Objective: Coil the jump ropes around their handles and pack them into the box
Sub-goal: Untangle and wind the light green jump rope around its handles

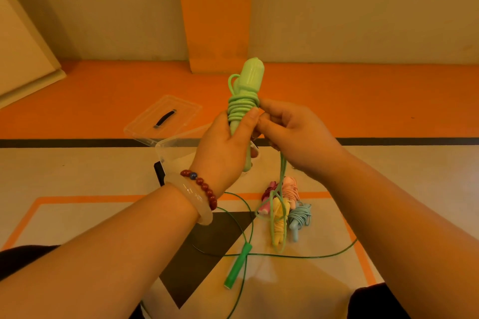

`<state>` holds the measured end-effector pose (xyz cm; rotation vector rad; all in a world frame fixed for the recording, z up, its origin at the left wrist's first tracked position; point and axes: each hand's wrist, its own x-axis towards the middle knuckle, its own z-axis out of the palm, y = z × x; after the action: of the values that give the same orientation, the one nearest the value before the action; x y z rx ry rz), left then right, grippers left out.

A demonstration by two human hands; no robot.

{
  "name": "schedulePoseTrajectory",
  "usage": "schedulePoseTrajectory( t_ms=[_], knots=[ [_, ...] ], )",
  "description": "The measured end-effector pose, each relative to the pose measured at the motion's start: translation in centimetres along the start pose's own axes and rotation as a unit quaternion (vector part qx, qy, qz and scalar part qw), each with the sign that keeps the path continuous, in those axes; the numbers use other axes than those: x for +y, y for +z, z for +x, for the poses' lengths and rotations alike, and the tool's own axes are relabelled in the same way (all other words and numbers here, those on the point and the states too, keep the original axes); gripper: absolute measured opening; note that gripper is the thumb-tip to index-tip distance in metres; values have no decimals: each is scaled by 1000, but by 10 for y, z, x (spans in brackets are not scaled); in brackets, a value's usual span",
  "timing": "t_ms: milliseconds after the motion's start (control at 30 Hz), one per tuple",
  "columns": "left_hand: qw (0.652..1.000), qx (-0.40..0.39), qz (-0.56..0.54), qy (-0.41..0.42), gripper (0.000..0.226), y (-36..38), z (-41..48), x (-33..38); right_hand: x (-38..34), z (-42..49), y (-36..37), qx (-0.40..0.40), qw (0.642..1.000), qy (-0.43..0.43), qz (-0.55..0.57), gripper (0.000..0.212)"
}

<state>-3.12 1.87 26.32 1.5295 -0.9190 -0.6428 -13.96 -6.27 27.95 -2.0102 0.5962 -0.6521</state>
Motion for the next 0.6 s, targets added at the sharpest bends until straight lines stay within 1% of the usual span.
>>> schedulePoseTrajectory(
  t_ms=[67, 100, 133, 167, 233, 267, 333, 367, 467, 500, 600],
  knots=[
    [998, 6, -56, -24, 25, -2, 3, 1, -2, 1, -9, -35, 999, 14, 5, 33],
    [996, 7, -85, -32, 26, -3, 5, 3, -2, 1, -13, -33, 999, 21, 9, 38],
    [993, 7, -109, -40, 28, -3, 5, 4, -2, 1, -16, -17, 1000, 24, 8, 37],
    [990, 7, -133, -48, 30, -3, 6, 6, -1, 1, -17, 7, 1000, 23, -1, 30],
    [982, 7, -178, -68, 34, -2, 6, 8, 1, 1, -14, 39, 999, 12, -34, 9],
    [978, 4, -195, -74, 36, -2, 6, 9, 1, 0, -12, 39, 998, 10, -52, 6],
    [974, -13, -214, -69, 39, -2, 6, 9, 2, 0, -7, 27, 996, 21, -78, 17],
    [972, -25, -223, -65, 40, -2, 6, 9, 2, 1, -7, 22, 997, 31, -74, 19],
    [965, -59, -247, -70, 42, -4, 6, 11, 2, 2, -7, 19, 997, 67, 22, 21],
    [962, -68, -255, -76, 42, -5, 6, 12, 2, 2, -6, 21, 997, 71, 38, 22],
    [944, -90, -296, -111, 41, -7, 6, 12, 5, 3, -5, 27, 997, 58, 41, 24]
  ],
)
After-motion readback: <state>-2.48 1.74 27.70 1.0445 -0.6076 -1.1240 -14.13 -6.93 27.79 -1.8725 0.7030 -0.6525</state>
